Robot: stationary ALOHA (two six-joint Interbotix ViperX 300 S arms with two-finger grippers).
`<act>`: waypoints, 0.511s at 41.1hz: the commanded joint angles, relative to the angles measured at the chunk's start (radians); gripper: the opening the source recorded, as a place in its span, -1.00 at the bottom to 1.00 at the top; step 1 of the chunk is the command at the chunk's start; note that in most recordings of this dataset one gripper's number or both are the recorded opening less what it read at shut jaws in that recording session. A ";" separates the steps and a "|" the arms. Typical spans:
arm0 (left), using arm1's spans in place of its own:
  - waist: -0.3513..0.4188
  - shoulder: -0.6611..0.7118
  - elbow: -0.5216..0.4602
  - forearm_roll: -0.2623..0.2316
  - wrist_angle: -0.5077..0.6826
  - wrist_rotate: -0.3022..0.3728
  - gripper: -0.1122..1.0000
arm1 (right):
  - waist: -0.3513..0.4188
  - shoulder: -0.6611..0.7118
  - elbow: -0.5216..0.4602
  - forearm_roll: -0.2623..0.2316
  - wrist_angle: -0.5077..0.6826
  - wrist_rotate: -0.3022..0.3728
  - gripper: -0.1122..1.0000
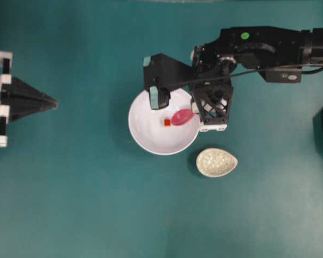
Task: Grip the spoon and scoop the red block from the bowl with right arm.
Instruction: 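Lower the spoon bowl into the white bowl beside the red cube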
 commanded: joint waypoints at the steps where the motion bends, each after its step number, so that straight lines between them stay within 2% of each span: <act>1: 0.002 0.006 -0.011 0.003 -0.006 0.000 -0.80 | 0.002 -0.006 -0.023 -0.002 -0.003 -0.003 -0.36; 21: 0.003 0.002 -0.011 0.003 -0.006 0.000 -0.80 | 0.018 0.040 -0.026 -0.002 -0.049 -0.008 -0.36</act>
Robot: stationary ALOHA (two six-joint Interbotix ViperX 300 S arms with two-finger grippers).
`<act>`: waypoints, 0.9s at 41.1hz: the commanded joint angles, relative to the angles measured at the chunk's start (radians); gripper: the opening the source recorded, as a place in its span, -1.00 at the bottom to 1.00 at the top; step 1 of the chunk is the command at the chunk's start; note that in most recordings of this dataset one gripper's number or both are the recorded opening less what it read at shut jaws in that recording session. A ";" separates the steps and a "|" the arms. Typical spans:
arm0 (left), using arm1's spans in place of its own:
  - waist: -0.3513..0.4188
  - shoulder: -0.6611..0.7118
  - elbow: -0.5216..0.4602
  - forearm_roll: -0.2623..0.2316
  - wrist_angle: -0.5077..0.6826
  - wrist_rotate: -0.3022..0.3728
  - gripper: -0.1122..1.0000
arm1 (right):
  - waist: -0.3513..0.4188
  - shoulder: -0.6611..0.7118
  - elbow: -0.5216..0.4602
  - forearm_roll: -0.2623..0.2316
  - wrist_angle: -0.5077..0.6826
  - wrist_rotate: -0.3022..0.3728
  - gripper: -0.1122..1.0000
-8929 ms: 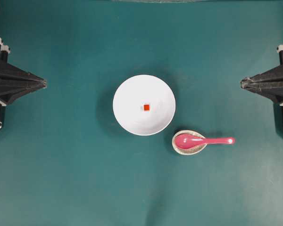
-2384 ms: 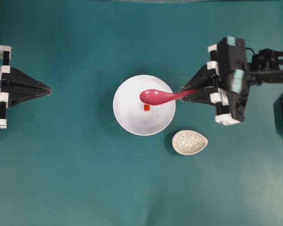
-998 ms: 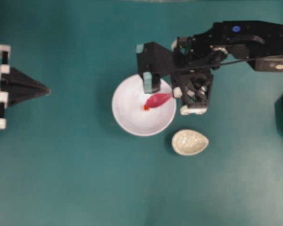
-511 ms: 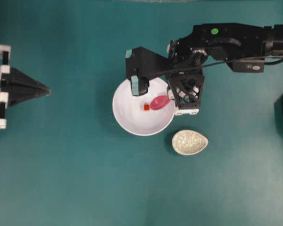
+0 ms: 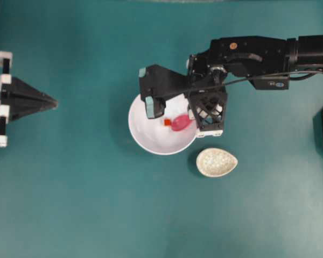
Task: Grip the spoon and scoop the red block from the bowl with right arm.
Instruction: 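Lower the spoon bowl into the white bowl beside the red cube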
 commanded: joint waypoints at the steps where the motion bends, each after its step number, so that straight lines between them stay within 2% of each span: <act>1: 0.002 0.003 -0.011 0.003 -0.005 0.000 -0.80 | 0.000 -0.012 -0.028 0.000 -0.023 -0.002 -0.36; 22: 0.002 0.003 -0.011 0.003 -0.005 0.000 -0.80 | 0.002 0.043 -0.098 -0.009 -0.092 0.005 -0.36; 37: 0.002 0.003 -0.011 0.003 -0.005 0.000 -0.80 | 0.002 0.041 -0.150 -0.006 -0.094 0.017 -0.36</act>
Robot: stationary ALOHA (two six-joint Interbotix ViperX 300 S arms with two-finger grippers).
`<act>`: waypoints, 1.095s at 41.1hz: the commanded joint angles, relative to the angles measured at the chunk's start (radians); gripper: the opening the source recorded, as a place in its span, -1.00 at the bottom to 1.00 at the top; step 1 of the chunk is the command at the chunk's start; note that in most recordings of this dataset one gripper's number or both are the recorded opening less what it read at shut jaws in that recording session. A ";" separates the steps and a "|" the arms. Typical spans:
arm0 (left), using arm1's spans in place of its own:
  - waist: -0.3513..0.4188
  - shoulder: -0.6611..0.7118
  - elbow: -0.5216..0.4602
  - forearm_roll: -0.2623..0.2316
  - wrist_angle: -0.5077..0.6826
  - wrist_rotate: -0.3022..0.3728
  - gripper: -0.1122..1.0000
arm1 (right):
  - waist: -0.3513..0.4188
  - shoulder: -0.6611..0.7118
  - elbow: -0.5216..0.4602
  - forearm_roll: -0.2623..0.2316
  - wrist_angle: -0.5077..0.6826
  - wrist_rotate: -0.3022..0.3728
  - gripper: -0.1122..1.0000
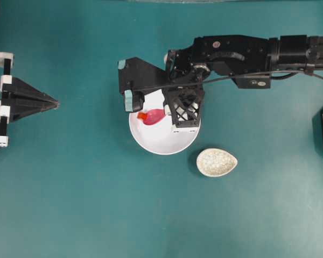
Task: Grip the spoon and scoop the red block from the bowl with right arm.
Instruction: 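Lower the spoon bowl into the white bowl beside the red cube, then push the spoon under the red cube with the right gripper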
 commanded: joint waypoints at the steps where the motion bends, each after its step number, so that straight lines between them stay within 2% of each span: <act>1: 0.002 0.003 -0.011 0.003 -0.006 0.000 -0.80 | 0.002 -0.029 -0.034 0.002 -0.005 0.003 -0.36; 24: 0.002 0.003 -0.012 0.003 -0.006 -0.002 -0.80 | 0.003 -0.049 -0.035 0.003 -0.055 0.009 -0.36; 45: 0.002 0.003 -0.011 0.003 -0.006 -0.002 -0.80 | 0.003 -0.101 0.017 0.003 -0.060 0.031 -0.36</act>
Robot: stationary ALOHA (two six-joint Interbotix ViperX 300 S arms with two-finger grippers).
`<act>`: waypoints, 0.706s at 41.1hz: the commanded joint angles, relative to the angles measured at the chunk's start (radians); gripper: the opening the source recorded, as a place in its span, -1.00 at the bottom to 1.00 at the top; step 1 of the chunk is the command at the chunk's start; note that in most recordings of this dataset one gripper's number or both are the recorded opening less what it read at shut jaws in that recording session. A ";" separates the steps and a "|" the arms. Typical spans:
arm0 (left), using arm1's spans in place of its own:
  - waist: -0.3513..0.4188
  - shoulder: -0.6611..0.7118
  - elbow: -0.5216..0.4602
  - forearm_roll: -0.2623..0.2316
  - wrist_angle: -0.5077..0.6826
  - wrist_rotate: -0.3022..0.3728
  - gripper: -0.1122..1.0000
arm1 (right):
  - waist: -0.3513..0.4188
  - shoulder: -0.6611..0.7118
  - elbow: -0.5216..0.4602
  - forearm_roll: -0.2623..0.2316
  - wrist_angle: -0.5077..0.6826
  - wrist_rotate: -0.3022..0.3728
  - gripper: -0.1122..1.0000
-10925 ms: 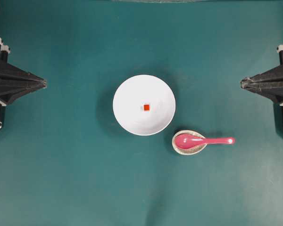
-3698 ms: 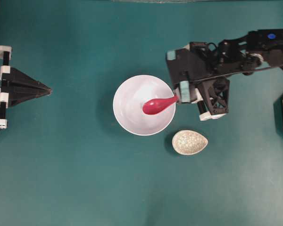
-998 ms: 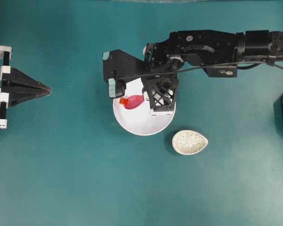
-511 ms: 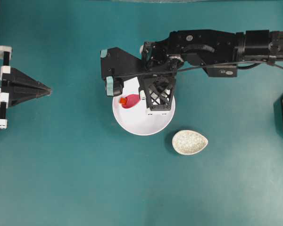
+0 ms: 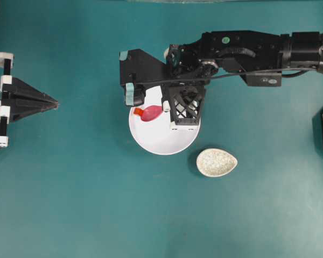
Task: Grip the spoon and scoop the red block from the bowl with right arm.
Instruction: 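Push the spoon under the red cube with the right gripper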
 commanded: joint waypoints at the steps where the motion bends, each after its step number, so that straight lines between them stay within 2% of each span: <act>1: 0.002 0.003 -0.011 0.003 -0.006 -0.002 -0.80 | 0.003 -0.052 -0.003 0.003 -0.008 0.002 -0.36; 29: 0.002 0.003 -0.011 0.003 -0.006 -0.002 -0.80 | 0.006 -0.066 0.074 0.003 -0.140 0.003 -0.36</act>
